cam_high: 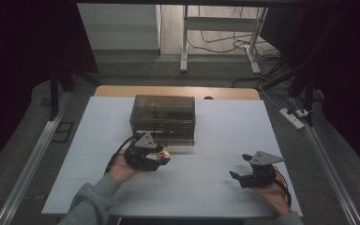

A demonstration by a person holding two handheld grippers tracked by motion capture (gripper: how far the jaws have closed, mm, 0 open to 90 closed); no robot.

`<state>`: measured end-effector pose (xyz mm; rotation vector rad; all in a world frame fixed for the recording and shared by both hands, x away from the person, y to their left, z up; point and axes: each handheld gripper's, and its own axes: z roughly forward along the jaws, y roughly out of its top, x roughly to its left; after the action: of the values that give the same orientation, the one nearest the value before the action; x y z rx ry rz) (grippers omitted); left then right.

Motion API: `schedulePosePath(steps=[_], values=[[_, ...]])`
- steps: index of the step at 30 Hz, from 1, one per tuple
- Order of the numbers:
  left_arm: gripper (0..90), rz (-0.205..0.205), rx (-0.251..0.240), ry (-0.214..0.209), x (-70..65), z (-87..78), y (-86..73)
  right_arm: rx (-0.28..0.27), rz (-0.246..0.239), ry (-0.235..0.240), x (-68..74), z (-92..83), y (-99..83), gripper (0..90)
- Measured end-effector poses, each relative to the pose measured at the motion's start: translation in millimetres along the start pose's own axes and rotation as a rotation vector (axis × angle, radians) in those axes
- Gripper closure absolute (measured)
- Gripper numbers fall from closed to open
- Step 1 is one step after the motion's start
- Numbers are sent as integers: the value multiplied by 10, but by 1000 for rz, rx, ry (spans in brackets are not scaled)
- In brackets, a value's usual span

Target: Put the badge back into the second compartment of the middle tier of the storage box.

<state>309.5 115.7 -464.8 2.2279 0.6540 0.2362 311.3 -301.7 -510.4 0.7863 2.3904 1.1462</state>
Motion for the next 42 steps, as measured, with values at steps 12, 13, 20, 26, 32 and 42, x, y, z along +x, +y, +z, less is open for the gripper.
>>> schedulePosePath(steps=[12, 13, 20, 26, 32, 42], values=[[467, -26, -50, 8, 34, -82, 16, 0, -2, 1, 0, 3, -2, 145], [467, -29, -59, 8, 38, -91, 20, 1, -2, 0, 0, 4, -2, 145], [467, -43, -91, 17, 61, -147, 27, 4, -1, 1, 4, 5, -2, 145], [467, -58, -122, 42, 102, -174, 44, 5, -2, -1, 5, 5, -2, 146], [467, -70, -139, 51, 134, -196, 59, 4, -4, -1, 4, 5, -2, 146], [466, -78, -155, 66, 180, -203, 81, 8, -2, -4, 6, 4, -1, 146]])
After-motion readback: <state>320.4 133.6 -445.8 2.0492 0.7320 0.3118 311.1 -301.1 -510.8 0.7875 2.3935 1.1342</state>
